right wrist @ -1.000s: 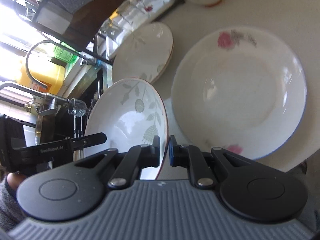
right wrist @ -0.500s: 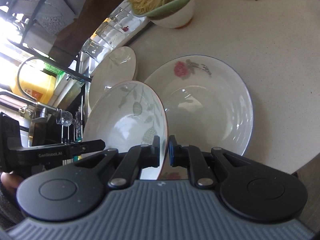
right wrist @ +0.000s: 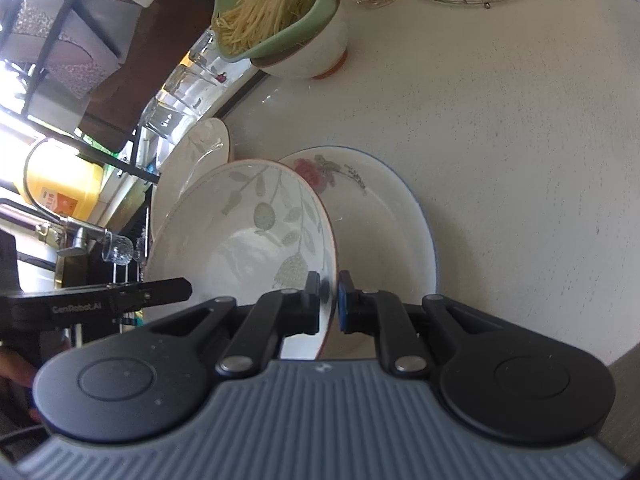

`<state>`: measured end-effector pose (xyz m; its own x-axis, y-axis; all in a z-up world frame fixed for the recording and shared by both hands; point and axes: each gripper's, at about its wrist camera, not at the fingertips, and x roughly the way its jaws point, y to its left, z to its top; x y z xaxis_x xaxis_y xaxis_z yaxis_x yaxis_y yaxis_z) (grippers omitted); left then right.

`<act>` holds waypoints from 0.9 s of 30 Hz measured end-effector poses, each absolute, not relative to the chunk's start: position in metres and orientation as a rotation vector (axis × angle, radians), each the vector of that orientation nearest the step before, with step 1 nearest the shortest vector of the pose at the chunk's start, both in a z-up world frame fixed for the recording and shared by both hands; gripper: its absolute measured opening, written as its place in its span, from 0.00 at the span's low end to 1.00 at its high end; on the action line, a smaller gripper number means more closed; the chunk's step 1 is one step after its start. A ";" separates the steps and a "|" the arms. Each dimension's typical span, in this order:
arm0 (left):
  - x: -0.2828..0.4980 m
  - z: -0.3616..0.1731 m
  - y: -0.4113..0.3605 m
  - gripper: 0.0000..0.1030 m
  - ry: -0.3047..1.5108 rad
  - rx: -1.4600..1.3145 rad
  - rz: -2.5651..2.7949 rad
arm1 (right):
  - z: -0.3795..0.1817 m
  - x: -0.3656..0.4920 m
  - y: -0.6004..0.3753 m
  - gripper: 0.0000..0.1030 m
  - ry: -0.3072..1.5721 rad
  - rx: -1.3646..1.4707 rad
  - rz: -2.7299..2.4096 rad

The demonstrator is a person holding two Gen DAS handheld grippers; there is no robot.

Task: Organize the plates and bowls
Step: 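Lift the leaf-pattern plate with both grippers and lower it onto the rose plate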

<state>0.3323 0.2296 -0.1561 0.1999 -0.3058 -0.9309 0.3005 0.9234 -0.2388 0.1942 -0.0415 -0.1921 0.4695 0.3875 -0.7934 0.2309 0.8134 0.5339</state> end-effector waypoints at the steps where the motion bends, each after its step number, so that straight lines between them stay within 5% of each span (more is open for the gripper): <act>1: 0.333 -0.157 0.227 0.31 1.311 -0.001 -0.409 | -0.193 0.197 -0.043 0.12 1.105 0.635 0.110; 27: 0.331 -0.165 0.197 0.35 1.333 -0.030 -0.231 | -0.197 0.225 -0.053 0.15 1.181 0.409 0.134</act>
